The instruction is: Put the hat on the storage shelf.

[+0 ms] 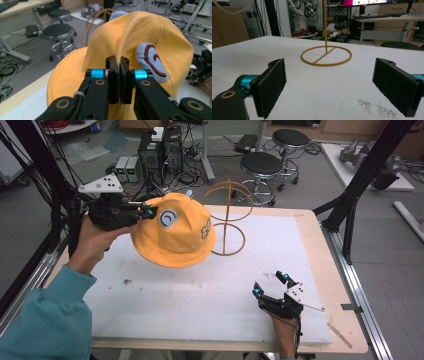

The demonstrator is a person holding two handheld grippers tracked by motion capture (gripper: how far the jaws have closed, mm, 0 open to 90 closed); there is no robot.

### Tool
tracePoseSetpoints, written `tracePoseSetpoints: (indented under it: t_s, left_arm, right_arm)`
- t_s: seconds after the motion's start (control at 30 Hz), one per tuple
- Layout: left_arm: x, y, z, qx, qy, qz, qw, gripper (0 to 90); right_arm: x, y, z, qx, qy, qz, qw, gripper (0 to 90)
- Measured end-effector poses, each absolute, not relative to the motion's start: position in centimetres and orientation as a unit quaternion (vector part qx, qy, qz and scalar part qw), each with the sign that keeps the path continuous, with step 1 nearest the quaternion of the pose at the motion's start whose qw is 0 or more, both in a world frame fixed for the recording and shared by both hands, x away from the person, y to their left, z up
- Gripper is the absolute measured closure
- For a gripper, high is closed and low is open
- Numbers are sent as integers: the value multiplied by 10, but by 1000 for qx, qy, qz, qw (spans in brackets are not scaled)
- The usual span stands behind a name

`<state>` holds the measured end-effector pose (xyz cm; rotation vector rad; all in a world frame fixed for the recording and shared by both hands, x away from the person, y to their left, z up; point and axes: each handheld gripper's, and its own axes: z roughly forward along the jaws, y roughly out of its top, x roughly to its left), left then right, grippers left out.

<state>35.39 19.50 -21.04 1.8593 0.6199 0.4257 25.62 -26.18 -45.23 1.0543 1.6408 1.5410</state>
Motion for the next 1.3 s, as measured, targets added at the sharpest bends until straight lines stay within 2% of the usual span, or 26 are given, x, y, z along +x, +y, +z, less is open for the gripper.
tracePoseSetpoints:
  t_s: [0.8, 1.1, 1.3]
  left_arm:
    - [391, 167, -157, 771, 257, 211, 543, 871]
    - [411, 140, -141, 762, 252, 214, 556, 871]
    - [431, 115, -144, 761, 254, 203, 562, 871]
  right_arm:
    - [257, -262, -452, 403, 627, 586, 318, 107]
    - [257, -263, -452, 401, 628, 587, 318, 107]
    - [257, -263, -452, 402, 624, 589, 321, 106]
